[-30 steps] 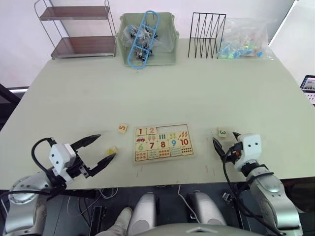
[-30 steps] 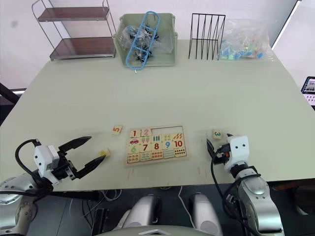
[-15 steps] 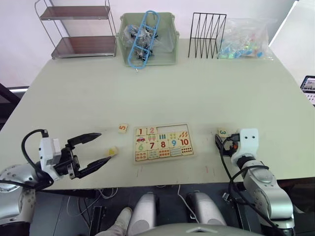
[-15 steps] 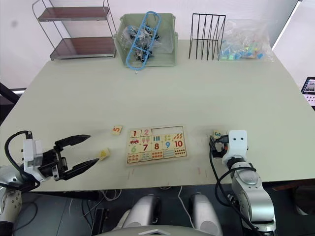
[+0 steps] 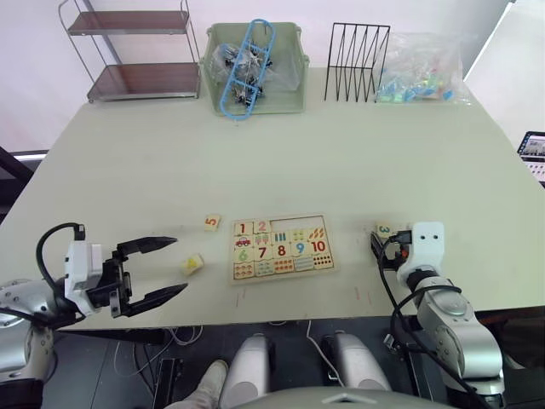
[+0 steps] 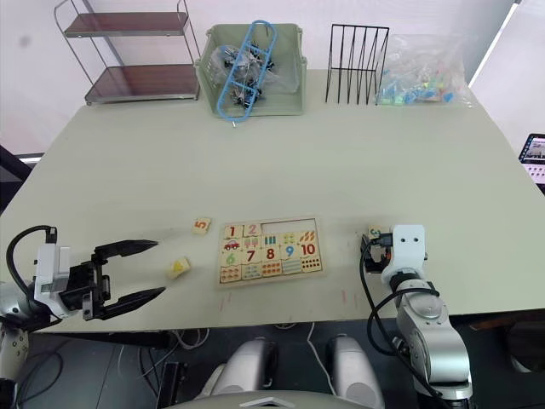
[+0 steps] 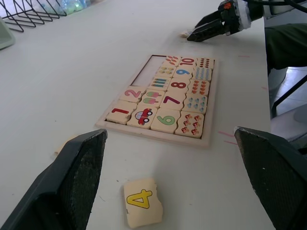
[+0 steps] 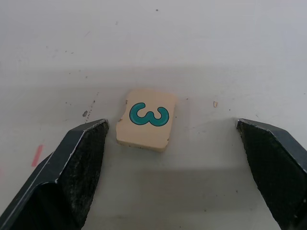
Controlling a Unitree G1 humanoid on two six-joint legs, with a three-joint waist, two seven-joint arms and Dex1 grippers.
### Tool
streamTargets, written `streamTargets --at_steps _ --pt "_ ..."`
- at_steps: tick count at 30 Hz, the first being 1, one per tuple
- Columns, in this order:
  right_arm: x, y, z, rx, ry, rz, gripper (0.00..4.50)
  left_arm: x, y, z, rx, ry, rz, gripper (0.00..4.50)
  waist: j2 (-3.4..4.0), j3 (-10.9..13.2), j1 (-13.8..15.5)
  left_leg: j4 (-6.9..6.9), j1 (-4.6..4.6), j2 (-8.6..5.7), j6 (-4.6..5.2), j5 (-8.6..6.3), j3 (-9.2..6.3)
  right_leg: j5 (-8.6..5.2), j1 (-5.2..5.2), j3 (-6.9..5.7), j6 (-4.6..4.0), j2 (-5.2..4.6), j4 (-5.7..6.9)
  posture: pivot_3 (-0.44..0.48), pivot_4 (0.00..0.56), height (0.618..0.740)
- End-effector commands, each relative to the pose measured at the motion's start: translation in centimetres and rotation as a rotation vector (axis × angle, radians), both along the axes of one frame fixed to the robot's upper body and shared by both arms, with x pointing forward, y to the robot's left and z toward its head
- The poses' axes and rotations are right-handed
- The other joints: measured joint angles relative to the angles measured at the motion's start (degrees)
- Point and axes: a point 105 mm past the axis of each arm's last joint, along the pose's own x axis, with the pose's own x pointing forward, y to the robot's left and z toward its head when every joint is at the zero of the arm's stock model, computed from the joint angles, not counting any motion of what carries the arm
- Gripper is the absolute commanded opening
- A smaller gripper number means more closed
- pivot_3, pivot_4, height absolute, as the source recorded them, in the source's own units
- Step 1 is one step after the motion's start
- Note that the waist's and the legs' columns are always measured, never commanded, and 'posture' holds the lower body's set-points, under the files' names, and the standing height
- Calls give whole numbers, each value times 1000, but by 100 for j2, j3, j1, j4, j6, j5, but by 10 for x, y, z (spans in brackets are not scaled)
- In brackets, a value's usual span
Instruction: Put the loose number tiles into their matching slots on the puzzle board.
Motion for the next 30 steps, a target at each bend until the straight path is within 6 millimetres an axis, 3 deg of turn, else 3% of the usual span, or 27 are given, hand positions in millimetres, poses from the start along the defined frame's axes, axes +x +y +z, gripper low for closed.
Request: streamTargets --at_steps 1,5,7,19,30 --pt "-3 -2 -12 -14 56 -20 3605 1 1 6 22 -20 -16 4500 -3 -2 -1 0 0 0 0 0 0 0 0 0 0 0 0 0 150 739" --pt "-3 -1 -12 -10 56 -22 1512 3 2 6 19 -17 -22 4500 -15 -10 11 0 0 0 0 0 0 0 1 0 0 -1 -1 0 150 739" --pt "-2 -1 -12 -8 55 -21 849 3 2 6 18 -16 -24 4500 -23 -14 13 0 0 0 0 0 0 0 1 -1 0 -2 -2 0 150 739" --pt "1 -3 1 -25 21 19 852 6 -1 6 12 -22 -39 4500 -30 -19 13 -1 -1 1 0 0 -1 0 1 -2 0 -4 -4 0 150 739" --pt "6 18 40 -43 -20 438 852 -5 -5 6 -29 -13 -83 4500 -14 -8 -15 -4 -6 2 0 0 -1 0 -6 -2 -1 1 -4 0 150 739"
